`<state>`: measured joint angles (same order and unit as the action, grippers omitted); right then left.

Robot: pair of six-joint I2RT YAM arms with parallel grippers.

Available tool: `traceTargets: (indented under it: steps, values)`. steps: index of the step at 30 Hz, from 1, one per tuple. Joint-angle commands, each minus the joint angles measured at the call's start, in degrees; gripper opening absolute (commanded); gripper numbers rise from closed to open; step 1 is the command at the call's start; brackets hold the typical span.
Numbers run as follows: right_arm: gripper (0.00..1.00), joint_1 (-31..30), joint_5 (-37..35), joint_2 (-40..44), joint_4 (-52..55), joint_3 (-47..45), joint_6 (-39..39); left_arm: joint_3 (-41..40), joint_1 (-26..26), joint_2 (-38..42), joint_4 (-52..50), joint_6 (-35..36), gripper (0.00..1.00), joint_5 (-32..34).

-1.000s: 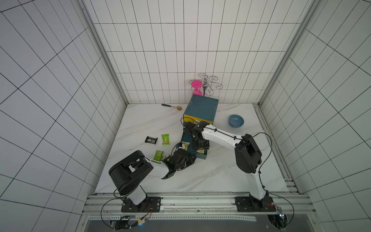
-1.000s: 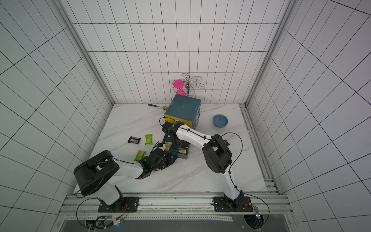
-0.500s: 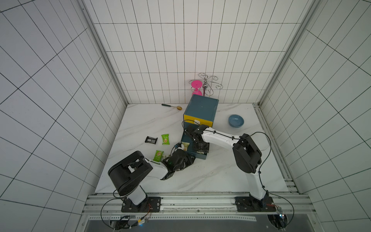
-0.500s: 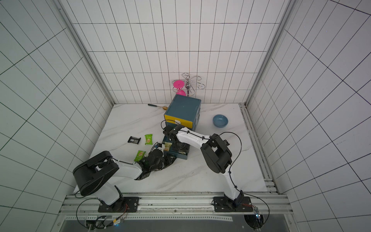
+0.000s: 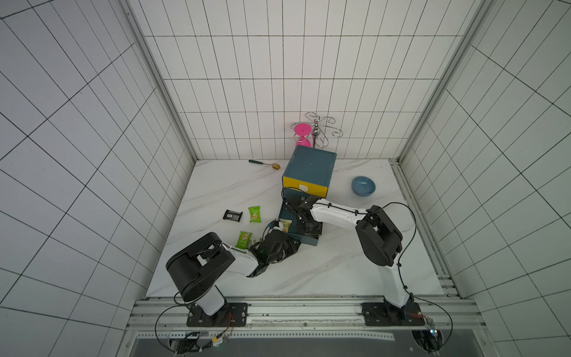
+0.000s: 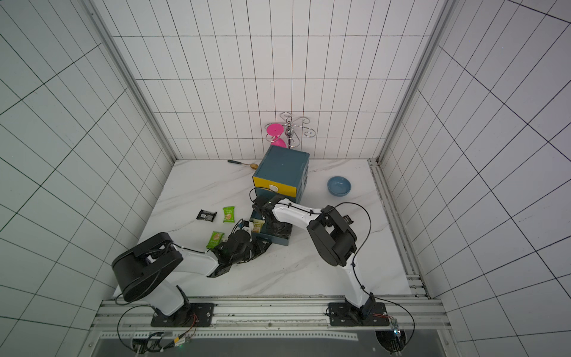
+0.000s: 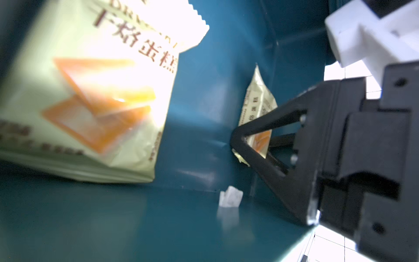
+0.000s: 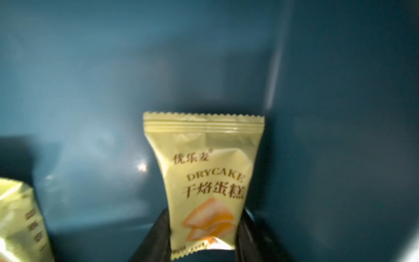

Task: Take the cookies out of the drawer
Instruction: Pick up the cookie from the drawer, then place the cookie at the center of the board.

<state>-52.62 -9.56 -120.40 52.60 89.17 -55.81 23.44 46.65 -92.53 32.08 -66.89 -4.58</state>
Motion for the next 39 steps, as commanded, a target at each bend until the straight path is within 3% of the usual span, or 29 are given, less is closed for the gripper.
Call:
traceTargets:
  steps: [1,4,19,31,35,39]
  values:
    - [0.34,2.26,-2.04,-2.91,2.27,-3.39,0.88,-2.22,-0.34,-1.23,-7.91,-3.42,0.25,-0.97]
    - [0.28,2.26,-2.25,-2.16,2.03,-2.82,1.80,-2.13,-0.34,-1.25,-8.08,-3.42,0.26,-0.96]
    - [0.23,-0.15,-3.08,9.40,3.61,2.01,6.33,-1.40,-0.09,-1.62,-8.95,-3.42,0.25,-0.91]
    - [0.20,-0.72,-0.71,19.54,5.87,-0.79,6.27,-1.03,0.10,-1.63,-9.73,-3.33,0.25,-0.70]
    - [0.21,1.83,-2.21,25.63,8.46,-4.90,6.31,-1.03,0.10,-1.60,-9.89,-3.33,0.25,-0.68]
    - [0.21,8.14,-1.47,31.12,7.65,-12.54,8.61,-0.96,0.10,-1.69,-9.92,-3.33,0.25,-0.70]
